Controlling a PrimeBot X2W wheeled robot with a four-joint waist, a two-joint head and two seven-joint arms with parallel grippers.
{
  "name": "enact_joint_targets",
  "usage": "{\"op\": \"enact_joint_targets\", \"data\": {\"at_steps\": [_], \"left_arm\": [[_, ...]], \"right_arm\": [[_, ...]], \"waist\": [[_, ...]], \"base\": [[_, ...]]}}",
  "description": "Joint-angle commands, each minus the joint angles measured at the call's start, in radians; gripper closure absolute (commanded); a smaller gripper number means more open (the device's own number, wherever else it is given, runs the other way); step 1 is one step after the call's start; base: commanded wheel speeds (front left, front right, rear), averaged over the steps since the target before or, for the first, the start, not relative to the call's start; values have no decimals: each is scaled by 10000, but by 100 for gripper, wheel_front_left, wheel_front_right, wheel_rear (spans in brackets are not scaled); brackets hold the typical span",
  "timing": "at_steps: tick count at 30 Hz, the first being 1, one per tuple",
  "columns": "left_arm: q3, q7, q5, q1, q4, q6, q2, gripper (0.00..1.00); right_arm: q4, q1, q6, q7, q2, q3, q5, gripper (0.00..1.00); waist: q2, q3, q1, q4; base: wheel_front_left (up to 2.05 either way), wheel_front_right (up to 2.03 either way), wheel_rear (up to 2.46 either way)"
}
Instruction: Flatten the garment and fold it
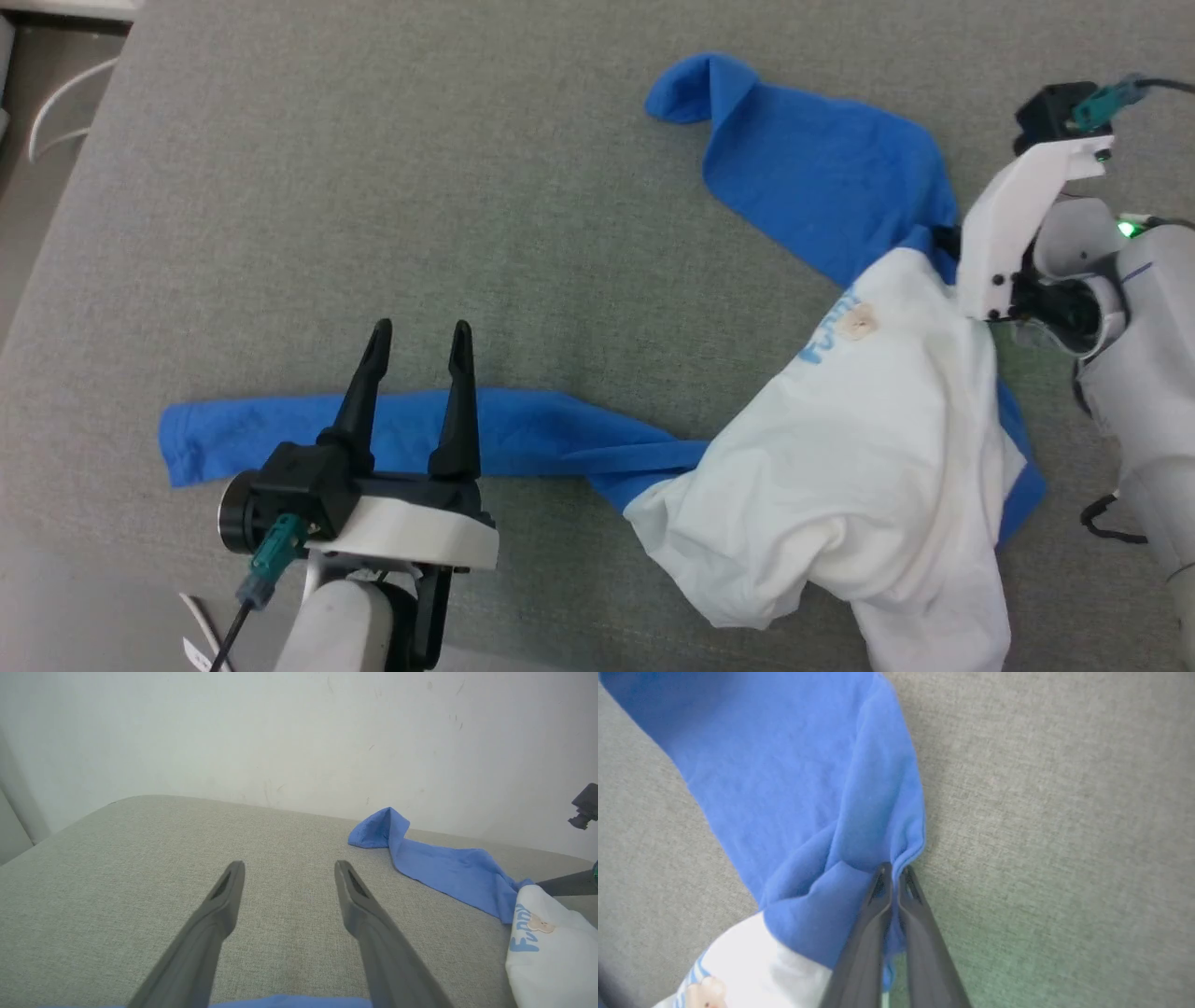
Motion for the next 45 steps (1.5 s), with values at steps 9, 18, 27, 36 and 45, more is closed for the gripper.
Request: {"op": "enact_joint_targets", "data": {"at_steps": [9, 18, 27, 36, 45], "left_arm": [[339, -47, 225, 450, 388, -219, -63, 0], [695, -47, 260, 1098, 568, -201, -69, 0], [955, -47, 242, 1530, 912, -147, -26, 0], [1051, -35, 113, 1727, 1514, -136, 56, 0], [875, 316, 116, 1704, 1717, -210, 245, 0]], "right_arm": [[-1970, 254, -7, -1659, -550, 11, -185, 100], [-4439, 3577, -7, -1422, -1623, -2950, -932, 100], [-6248, 8601, -7, -570, 345, -6538, -2088, 100], [-6831, 9806, -7, -2559, 1968, -7076, -3345, 0], [-8268, 9778, -7, -6371, 2442, -6286, -4328, 0]], "waist": [[0, -1633, -2, -1422], [0, -2356, -2, -2481], [0, -2695, -2, -2973], [0, -2913, -2, -3049], [0, -3298, -2, -2990]], "base": [[0, 0, 0], [0, 0, 0], [0, 0, 0], [0, 0, 0], [0, 0, 0]]}}
